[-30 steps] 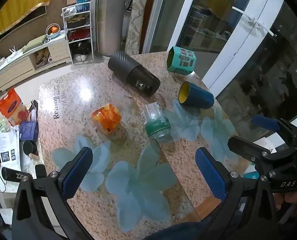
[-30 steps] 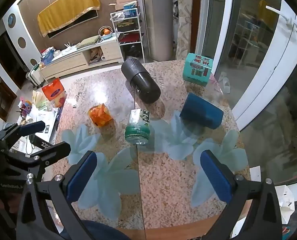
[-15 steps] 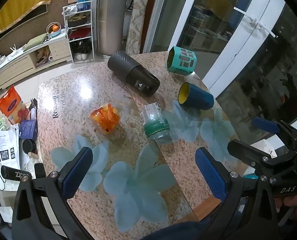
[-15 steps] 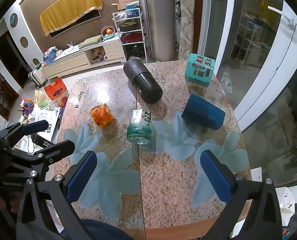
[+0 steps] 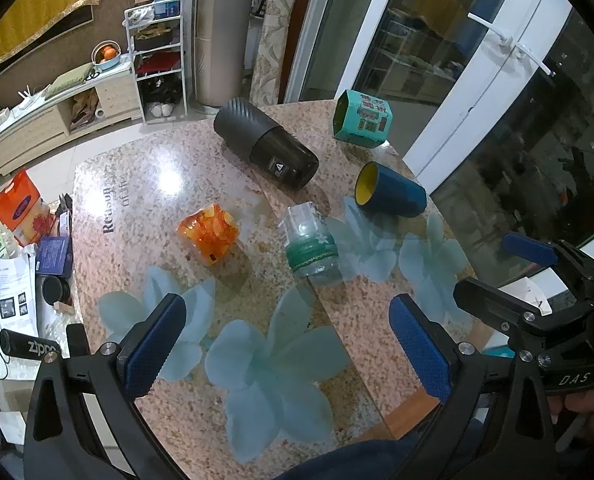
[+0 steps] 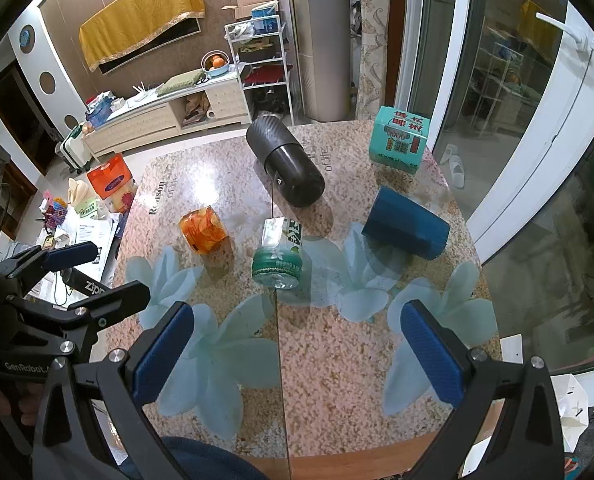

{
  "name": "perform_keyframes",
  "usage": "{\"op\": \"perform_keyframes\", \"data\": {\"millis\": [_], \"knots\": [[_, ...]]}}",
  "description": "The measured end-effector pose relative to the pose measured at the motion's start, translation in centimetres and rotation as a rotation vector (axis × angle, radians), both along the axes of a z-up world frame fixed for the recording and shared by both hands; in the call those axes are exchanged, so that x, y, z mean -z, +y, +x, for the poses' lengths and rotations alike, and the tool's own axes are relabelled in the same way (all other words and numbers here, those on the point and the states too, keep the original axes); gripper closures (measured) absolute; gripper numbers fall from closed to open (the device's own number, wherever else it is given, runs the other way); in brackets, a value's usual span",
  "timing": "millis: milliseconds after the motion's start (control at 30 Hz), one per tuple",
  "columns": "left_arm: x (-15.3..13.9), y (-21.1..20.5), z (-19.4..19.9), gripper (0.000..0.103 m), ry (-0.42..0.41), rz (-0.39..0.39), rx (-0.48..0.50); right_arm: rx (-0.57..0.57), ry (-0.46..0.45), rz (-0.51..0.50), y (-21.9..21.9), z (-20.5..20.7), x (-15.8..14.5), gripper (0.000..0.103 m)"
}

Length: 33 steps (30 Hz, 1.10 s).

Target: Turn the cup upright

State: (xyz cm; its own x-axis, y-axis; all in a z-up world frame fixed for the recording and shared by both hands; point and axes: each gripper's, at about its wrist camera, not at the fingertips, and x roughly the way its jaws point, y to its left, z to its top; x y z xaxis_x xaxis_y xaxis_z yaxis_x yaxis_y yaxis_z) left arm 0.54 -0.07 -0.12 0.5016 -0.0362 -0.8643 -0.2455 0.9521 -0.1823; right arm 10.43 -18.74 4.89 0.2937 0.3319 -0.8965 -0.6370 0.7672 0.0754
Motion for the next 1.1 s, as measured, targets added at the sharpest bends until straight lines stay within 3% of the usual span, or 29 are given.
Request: {"op": "perform_keyframes", "data": {"millis": [800, 1100], "knots": [[-0.2, 0.1, -0.2, 0.001, 0.006, -0.006, -0.002, -0.002, 0.013, -0.003, -0.1, 0.0, 0.3, 0.000], [1.1, 1.1, 0.9, 0.001, 0.037, -0.059, -0.033, -0.011, 0.044, -0.034, 0.6, 1.2, 1.0, 0.000]]}}
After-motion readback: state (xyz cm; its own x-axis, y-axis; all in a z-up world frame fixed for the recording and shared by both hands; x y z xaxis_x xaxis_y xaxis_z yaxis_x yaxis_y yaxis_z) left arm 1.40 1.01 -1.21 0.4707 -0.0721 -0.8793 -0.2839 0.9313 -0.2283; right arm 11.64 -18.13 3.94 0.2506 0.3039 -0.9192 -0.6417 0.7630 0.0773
